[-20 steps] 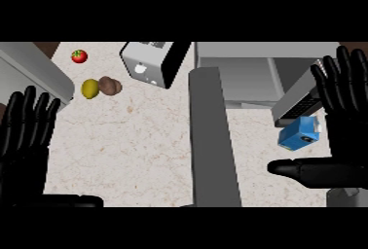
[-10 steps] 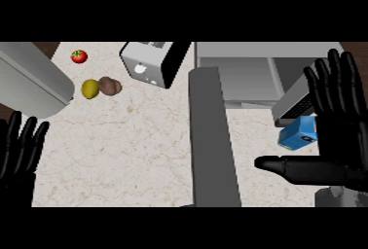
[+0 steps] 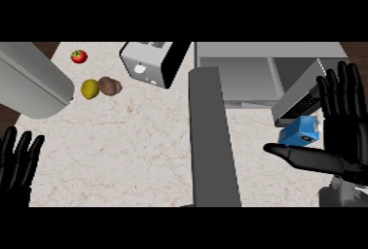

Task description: Pick up the milk, place it into the microwave and close the microwave

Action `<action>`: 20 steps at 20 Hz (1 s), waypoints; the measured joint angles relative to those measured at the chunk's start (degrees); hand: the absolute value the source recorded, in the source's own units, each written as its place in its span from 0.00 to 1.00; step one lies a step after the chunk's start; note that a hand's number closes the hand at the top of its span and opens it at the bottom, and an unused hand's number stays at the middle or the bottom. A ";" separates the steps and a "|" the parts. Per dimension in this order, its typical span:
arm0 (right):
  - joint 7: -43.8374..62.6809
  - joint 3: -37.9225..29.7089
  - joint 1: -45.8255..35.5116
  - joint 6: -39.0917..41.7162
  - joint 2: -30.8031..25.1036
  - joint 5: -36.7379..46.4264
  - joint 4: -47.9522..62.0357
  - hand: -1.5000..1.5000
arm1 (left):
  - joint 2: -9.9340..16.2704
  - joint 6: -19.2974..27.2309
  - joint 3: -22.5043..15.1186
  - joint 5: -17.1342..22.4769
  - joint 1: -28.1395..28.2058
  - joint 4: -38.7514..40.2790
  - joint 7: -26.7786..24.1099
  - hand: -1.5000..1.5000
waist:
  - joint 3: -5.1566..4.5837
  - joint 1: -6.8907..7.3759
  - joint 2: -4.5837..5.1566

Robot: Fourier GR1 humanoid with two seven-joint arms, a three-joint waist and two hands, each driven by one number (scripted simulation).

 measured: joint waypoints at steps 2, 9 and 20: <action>-0.35 -1.23 -0.47 0.09 -0.24 -0.87 1.96 0.00 | 0.10 0.29 0.45 0.61 -0.54 -1.13 1.67 0.00 | 0.00 -0.01 0.00; -5.73 -5.14 -0.83 0.24 -1.26 -1.61 10.98 0.00 | -0.60 -2.26 0.39 0.86 3.77 -1.35 -1.47 0.00 | 0.01 0.10 0.02; -18.10 -10.20 1.23 3.65 -3.41 -4.21 19.29 0.00 | 0.14 -4.70 2.13 2.78 6.75 -3.02 -2.35 0.00 | -1.04 0.27 -1.01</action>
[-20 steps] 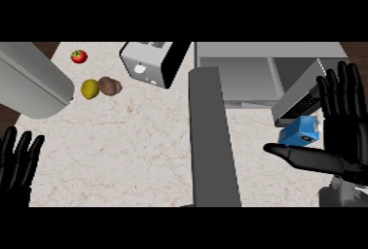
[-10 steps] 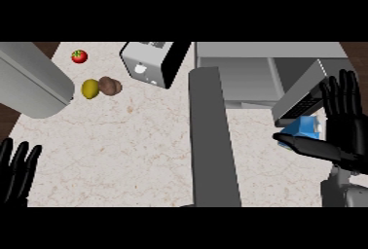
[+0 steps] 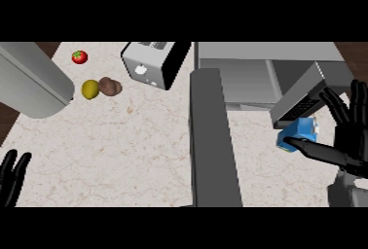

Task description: Pick up the milk, place it into the microwave and close the microwave

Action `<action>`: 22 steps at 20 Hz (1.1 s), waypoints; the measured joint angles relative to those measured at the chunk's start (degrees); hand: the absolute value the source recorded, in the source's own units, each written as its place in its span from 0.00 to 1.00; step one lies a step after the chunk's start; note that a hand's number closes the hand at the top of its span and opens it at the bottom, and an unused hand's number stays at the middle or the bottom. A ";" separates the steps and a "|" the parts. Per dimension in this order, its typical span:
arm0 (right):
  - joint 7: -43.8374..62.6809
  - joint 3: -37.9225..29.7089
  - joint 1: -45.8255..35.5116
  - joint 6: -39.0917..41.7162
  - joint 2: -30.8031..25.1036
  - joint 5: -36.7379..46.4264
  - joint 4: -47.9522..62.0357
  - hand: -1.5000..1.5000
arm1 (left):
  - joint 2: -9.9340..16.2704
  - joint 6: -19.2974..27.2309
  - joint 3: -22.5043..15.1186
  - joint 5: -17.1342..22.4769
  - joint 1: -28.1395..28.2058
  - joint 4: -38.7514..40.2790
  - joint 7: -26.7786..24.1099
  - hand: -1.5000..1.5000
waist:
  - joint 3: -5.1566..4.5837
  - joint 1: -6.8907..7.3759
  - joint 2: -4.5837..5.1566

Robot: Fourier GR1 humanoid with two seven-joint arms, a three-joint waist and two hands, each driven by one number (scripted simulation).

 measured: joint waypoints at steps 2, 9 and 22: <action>-2.14 -0.48 1.02 0.30 0.07 0.26 2.64 0.00 | 0.17 -0.52 0.55 0.49 0.09 0.14 -0.46 0.00 | 0.19 -0.05 0.15; -8.08 -2.33 1.63 3.53 -1.76 -0.16 13.47 0.00 | -0.59 -2.44 0.94 0.60 2.44 0.04 -2.54 0.00 | 0.91 -0.06 0.88; -24.92 -4.53 -3.82 4.95 -4.63 1.53 32.13 0.00 | -1.15 -2.01 -0.18 0.21 2.58 -1.60 -0.89 0.00 | 0.43 -0.36 0.31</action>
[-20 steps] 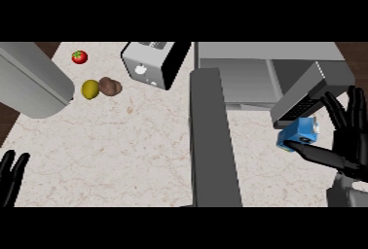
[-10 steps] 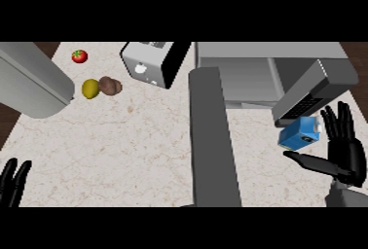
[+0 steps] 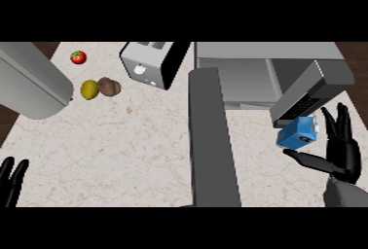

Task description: Pick up the milk, place it into the microwave and close the microwave

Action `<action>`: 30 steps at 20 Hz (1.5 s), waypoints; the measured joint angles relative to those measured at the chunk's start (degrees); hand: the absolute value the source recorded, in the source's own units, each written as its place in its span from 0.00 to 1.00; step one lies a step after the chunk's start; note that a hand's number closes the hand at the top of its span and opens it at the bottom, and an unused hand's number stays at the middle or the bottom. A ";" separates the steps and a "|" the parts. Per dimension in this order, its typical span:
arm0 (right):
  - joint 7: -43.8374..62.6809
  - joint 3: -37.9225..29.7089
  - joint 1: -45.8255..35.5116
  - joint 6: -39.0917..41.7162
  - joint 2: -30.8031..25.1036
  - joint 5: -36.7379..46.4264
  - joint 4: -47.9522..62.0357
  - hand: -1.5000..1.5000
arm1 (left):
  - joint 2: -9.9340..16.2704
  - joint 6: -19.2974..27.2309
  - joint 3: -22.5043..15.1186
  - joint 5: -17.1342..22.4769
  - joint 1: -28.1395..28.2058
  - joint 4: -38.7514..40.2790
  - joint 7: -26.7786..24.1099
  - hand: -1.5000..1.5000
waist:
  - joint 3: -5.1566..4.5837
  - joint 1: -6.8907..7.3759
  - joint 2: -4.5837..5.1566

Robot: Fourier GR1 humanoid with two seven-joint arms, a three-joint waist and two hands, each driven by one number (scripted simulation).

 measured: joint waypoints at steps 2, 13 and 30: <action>-1.32 -0.18 -0.77 -1.88 0.27 0.78 1.44 0.00 | -0.10 0.18 -0.50 -0.65 -0.33 0.33 -0.07 0.00 | -0.16 -0.07 -0.18; -5.93 -4.76 -7.32 -4.41 -5.60 2.31 22.27 0.00 | 0.43 -1.46 1.57 0.52 -0.78 2.08 -1.08 0.00 | 0.49 0.83 0.75; -14.82 -3.03 -10.58 6.14 -5.71 1.17 30.78 1.00 | -0.03 -1.60 1.17 1.33 -0.66 3.02 -0.74 0.00 | 1.03 -0.02 1.24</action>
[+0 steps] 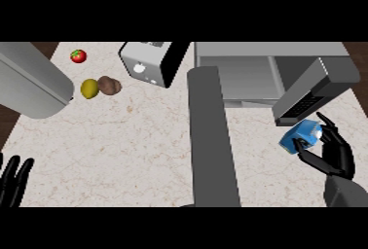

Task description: Pick up the milk, place it into the microwave and close the microwave

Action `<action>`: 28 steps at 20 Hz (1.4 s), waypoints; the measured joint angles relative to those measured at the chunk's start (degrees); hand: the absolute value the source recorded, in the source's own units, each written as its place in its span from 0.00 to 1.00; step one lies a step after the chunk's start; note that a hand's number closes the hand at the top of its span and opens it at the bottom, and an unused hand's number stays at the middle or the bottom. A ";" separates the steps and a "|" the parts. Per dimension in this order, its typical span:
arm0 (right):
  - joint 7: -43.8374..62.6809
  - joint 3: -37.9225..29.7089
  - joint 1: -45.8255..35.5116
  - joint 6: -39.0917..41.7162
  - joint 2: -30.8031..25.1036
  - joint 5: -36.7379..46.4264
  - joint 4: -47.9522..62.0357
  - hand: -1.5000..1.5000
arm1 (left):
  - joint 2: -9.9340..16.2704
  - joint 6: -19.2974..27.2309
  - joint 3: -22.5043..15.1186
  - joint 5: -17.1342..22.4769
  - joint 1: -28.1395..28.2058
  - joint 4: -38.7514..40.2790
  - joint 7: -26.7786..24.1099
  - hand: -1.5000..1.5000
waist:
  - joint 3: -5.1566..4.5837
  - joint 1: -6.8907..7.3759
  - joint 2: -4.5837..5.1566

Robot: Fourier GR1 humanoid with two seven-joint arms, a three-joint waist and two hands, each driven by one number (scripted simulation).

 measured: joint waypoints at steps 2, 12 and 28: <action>-0.27 -0.58 -1.20 -0.64 0.48 -0.75 -0.09 1.00 | 0.35 0.07 0.83 1.03 -0.37 -0.37 0.80 0.00 | -0.01 -0.01 -0.02; -1.70 2.85 1.08 1.44 3.60 -1.03 -6.99 1.00 | 0.12 -2.20 1.88 1.72 1.60 0.06 -0.92 0.00 | -0.16 -0.21 -0.30; 14.42 15.15 9.96 -1.37 11.29 1.18 -40.16 1.00 | 0.49 -3.52 4.10 4.40 2.63 0.43 -0.30 0.00 | -0.45 -0.26 -0.72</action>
